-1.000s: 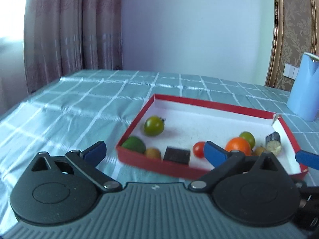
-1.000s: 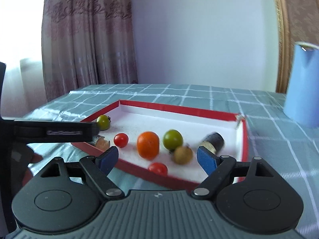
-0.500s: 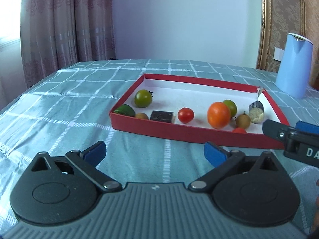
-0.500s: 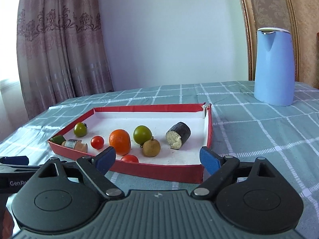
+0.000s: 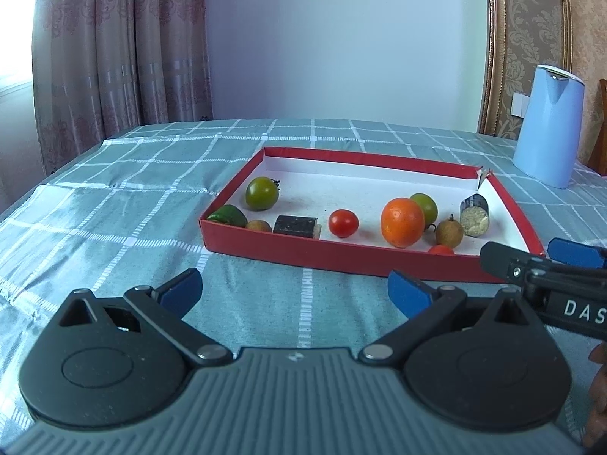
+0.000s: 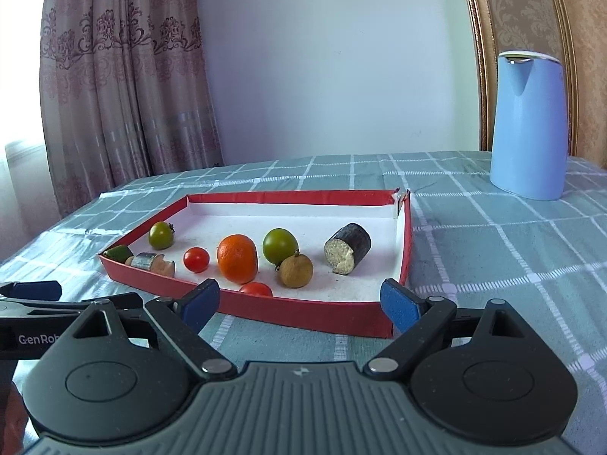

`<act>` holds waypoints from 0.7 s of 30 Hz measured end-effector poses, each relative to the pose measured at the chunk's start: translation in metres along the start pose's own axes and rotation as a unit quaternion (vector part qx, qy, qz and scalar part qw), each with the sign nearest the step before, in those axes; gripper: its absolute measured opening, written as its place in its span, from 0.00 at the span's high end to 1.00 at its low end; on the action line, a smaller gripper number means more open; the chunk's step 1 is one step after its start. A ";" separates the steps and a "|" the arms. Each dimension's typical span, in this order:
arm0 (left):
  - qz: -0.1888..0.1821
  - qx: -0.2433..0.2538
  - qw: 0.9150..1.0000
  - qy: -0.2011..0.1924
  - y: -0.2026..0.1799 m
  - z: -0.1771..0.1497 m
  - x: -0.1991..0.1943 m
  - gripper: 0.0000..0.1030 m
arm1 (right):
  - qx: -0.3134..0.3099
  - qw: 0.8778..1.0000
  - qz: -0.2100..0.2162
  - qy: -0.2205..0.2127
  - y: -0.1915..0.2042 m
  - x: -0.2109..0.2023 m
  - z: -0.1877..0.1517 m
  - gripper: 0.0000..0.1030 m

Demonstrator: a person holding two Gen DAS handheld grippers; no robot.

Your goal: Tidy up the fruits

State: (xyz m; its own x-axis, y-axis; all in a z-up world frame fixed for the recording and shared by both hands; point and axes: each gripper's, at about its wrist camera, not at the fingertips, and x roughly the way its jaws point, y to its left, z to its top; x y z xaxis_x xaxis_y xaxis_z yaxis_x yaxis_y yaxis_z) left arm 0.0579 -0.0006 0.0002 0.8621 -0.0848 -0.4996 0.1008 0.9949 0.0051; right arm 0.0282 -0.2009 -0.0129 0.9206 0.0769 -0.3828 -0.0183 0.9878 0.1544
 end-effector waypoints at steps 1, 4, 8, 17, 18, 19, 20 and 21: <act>0.000 0.001 1.000 -0.001 -0.001 0.000 -0.001 0.00 | -0.001 1.000 -0.001 0.000 0.001 0.000 0.000 0.10; 0.005 0.005 1.000 -0.007 -0.001 0.000 -0.002 0.00 | -0.002 1.000 -0.001 0.002 0.001 0.000 0.000 0.10; 0.004 0.005 1.000 -0.007 -0.001 0.000 -0.004 0.00 | -0.005 1.000 -0.008 -0.002 0.001 -0.001 0.000 0.10; 0.011 0.006 1.000 -0.011 0.000 0.000 -0.005 0.00 | 0.001 1.000 -0.013 0.003 -0.003 -0.002 -0.001 0.10; 0.012 0.006 1.000 -0.012 0.001 0.000 -0.005 0.00 | 0.000 1.000 -0.014 0.005 -0.003 -0.002 -0.002 0.10; 0.013 0.007 1.000 -0.012 0.000 0.000 -0.005 0.00 | -0.001 1.000 -0.014 0.006 -0.002 -0.002 -0.002 0.10; 0.014 0.009 1.000 -0.013 0.000 0.000 -0.005 0.00 | -0.001 1.000 -0.015 0.007 -0.002 -0.001 -0.002 0.10; 0.016 0.010 1.000 -0.012 0.000 0.000 -0.005 0.00 | -0.002 1.000 -0.017 0.008 -0.002 -0.001 -0.003 0.10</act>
State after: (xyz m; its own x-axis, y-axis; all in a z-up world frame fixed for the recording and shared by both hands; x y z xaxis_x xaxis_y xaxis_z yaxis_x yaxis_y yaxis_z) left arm 0.0535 -0.0003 0.0026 0.8765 -0.0553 -0.4783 0.0836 0.9958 0.0381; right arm 0.0262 -0.2025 -0.0150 0.9142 0.0460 -0.4027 0.0107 0.9904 0.1375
